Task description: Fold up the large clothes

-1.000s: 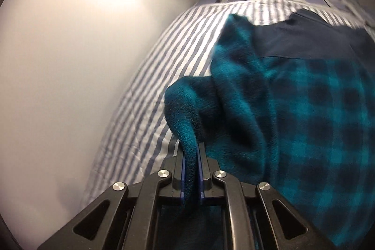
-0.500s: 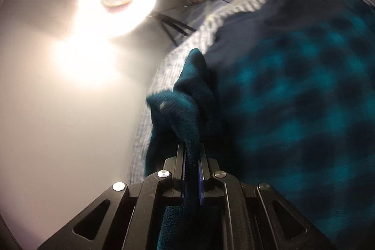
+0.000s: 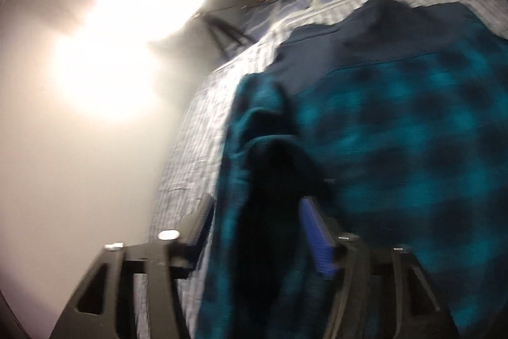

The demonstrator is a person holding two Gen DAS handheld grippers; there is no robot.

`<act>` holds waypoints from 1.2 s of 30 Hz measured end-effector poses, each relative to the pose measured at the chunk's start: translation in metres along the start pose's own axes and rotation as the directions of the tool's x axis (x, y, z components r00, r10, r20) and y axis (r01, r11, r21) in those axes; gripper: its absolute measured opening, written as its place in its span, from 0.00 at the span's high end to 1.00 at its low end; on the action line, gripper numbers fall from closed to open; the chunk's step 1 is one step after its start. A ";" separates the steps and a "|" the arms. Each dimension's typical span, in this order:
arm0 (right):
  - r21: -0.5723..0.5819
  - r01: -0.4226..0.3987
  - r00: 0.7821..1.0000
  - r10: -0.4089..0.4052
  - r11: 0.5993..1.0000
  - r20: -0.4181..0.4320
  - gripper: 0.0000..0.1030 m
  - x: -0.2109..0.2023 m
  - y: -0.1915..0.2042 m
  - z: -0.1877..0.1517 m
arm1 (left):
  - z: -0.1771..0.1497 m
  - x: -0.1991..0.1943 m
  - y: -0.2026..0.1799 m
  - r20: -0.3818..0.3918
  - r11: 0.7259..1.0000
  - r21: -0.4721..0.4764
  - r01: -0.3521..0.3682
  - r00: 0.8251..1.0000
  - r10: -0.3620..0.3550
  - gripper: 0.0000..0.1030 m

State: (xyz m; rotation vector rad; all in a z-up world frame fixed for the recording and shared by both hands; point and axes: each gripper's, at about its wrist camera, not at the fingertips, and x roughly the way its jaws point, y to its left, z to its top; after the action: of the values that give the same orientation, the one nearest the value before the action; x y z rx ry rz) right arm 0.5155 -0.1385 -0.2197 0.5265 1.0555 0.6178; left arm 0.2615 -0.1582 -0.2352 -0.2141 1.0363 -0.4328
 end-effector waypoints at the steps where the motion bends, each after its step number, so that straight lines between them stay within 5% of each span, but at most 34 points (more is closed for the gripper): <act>1: 0.008 0.002 1.000 -0.002 1.000 -0.008 0.32 0.007 0.000 0.003 | 0.001 0.001 0.000 0.000 1.000 0.004 -0.001 1.000 0.001 0.96; 3: 0.013 0.038 0.999 -0.038 0.999 -0.017 0.36 0.024 0.004 0.009 | 0.001 0.003 -0.003 -0.002 1.000 0.010 -0.001 1.000 0.001 0.96; 5: 0.018 0.070 0.997 -0.070 0.997 -0.041 0.76 0.038 0.002 0.014 | -0.002 -0.002 0.001 -0.004 1.000 0.012 0.003 1.000 -0.003 0.96; 7: 0.020 0.099 0.993 -0.098 0.995 -0.059 0.94 0.041 0.002 0.015 | -0.005 -0.007 0.005 -0.010 1.000 0.010 0.009 1.000 -0.009 0.96; 13: -0.027 0.092 0.994 -0.090 0.995 0.069 0.96 0.000 -0.017 0.013 | -0.012 0.000 0.022 -0.026 1.000 0.016 0.016 1.000 -0.015 0.96; 17: 0.037 0.157 0.987 -0.158 0.987 0.021 0.96 0.018 -0.055 0.001 | -0.018 0.014 0.022 -0.056 1.000 0.019 0.005 0.998 -0.004 0.96; 20: 0.000 0.188 0.982 -0.188 0.982 0.028 0.96 0.023 -0.046 -0.002 | -0.020 0.020 0.024 -0.066 1.000 0.023 -0.001 0.998 0.002 0.96; 25: -0.004 0.061 0.986 -0.060 0.998 0.154 0.96 -0.034 -0.024 -0.003 | -0.018 0.016 0.015 -0.055 1.000 0.024 0.013 0.998 -0.012 0.96; 27: -0.069 0.128 0.975 -0.113 0.989 0.194 0.96 -0.047 -0.016 -0.007 | -0.021 0.013 0.012 -0.060 0.999 0.030 0.018 0.998 -0.016 0.96; 30: -0.055 0.195 0.979 -0.190 0.979 0.079 0.95 -0.025 -0.031 -0.008 | -0.024 0.018 0.013 -0.072 1.000 0.029 0.010 0.997 -0.008 0.96; 32: -0.037 0.167 0.986 -0.168 0.985 -0.017 0.87 -0.014 -0.043 -0.005 | -0.024 0.016 0.014 -0.070 1.000 0.019 0.014 0.997 -0.013 0.96; 36: -0.080 0.044 0.999 -0.042 0.996 0.033 0.67 -0.046 -0.037 -0.006 | -0.021 0.010 0.015 -0.062 1.000 0.026 0.015 0.998 -0.014 0.96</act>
State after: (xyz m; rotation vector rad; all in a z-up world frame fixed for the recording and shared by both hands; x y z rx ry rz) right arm 0.5012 -0.1966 -0.2179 0.4406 1.0054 0.6101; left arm 0.2513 -0.1491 -0.2593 -0.1858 1.0900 -0.4682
